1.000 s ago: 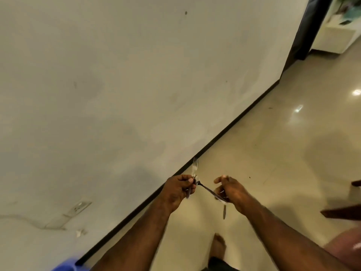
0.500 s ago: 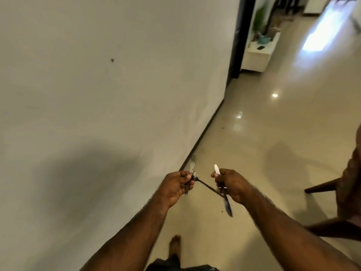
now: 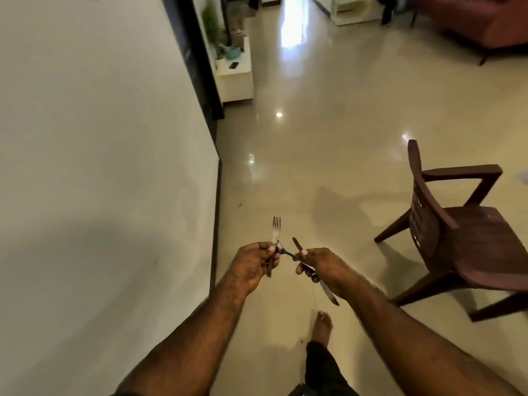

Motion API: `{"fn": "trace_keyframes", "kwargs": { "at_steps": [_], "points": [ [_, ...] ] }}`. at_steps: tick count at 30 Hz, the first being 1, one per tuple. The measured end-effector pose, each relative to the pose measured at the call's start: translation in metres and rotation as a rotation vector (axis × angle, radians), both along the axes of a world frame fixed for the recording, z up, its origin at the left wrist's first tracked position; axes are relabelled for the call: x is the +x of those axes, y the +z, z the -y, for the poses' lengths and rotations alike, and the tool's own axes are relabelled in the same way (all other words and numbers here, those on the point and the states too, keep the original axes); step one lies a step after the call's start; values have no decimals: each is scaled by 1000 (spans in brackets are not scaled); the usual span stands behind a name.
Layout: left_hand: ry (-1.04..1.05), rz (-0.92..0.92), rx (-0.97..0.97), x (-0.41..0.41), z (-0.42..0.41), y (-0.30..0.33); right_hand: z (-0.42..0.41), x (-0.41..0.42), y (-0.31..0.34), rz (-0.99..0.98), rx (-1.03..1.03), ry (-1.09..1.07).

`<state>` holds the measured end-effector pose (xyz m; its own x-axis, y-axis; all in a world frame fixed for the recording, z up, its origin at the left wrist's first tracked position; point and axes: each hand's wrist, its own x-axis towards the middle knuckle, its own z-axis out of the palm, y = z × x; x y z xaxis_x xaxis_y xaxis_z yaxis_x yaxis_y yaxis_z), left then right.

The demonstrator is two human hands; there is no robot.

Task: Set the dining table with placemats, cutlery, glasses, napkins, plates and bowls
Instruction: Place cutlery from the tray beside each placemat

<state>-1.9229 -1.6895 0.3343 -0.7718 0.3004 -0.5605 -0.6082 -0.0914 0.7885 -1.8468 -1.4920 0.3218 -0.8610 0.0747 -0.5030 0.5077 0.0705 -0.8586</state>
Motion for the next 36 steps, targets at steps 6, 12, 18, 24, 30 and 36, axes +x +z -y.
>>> {"fn": "trace_keyframes", "kwargs": {
  "at_steps": [6, 12, 18, 24, 30, 36],
  "points": [
    [-40, 58, 25, -136, -102, -10, -97, -124, -9, 15, -15, -37],
    [13, 86, 106, -265, -184, 8, -199, -256, 20, -4, 4, -48],
    [-73, 59, 47, -421, -262, 6, -277, -398, 17, -34, 31, -111],
    [-318, 14, -29, -574, -363, 1, -360, -513, 4, -67, -42, -333],
    [-674, -28, -100, -680, -495, 9, -454, -573, 9, -143, -170, -632],
    [-979, -89, -131, -726, -655, -3, -585, -614, -12, -118, -181, -889]
  ]
}}
